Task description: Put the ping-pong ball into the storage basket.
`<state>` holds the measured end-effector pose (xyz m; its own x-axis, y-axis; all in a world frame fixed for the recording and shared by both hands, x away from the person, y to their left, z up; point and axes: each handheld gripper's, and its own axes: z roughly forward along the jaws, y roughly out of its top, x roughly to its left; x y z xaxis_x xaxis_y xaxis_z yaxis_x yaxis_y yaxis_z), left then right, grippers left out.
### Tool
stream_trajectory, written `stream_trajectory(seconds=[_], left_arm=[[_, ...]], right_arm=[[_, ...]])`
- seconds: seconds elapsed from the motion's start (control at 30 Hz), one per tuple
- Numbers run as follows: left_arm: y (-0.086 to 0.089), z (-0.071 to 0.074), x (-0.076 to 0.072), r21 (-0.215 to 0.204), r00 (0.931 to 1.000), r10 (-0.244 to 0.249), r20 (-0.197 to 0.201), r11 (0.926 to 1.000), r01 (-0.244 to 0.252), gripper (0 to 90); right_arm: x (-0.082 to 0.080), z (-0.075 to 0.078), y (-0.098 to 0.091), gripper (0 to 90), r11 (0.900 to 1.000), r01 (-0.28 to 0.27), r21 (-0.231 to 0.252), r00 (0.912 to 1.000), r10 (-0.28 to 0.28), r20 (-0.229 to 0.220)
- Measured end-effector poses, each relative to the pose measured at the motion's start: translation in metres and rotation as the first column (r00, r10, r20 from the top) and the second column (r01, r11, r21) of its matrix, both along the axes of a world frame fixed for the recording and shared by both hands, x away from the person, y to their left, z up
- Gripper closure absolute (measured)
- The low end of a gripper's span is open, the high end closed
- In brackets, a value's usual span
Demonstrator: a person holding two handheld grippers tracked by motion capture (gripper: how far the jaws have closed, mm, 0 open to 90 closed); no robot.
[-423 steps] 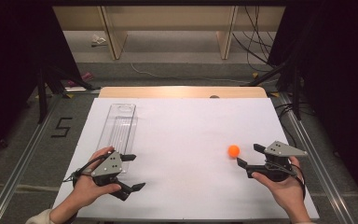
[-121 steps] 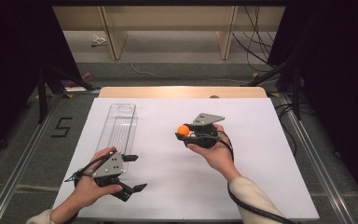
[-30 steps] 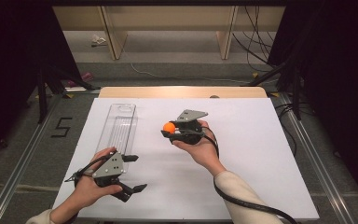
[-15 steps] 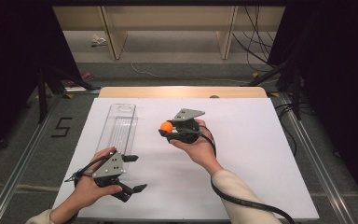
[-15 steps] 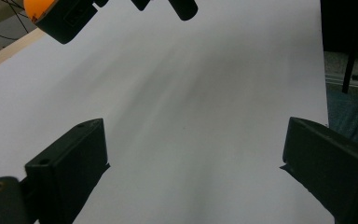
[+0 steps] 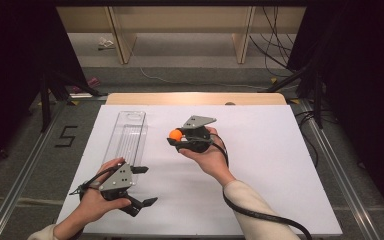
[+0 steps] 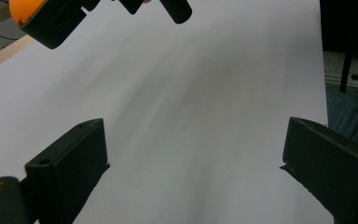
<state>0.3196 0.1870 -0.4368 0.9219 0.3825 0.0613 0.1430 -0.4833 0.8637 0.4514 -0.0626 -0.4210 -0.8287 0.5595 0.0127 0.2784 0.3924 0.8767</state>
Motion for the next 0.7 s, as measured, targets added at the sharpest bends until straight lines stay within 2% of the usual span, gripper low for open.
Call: stream_trajectory(seconds=[0.7], left_arm=[[0.0,0.0,0.0,-0.004,1.0,0.0,0.0,1.0,0.0,6.2]], right_arm=[[0.003,0.001,0.011,51.4,0.9999,-0.006,0.009,1.0,0.006,-0.001]])
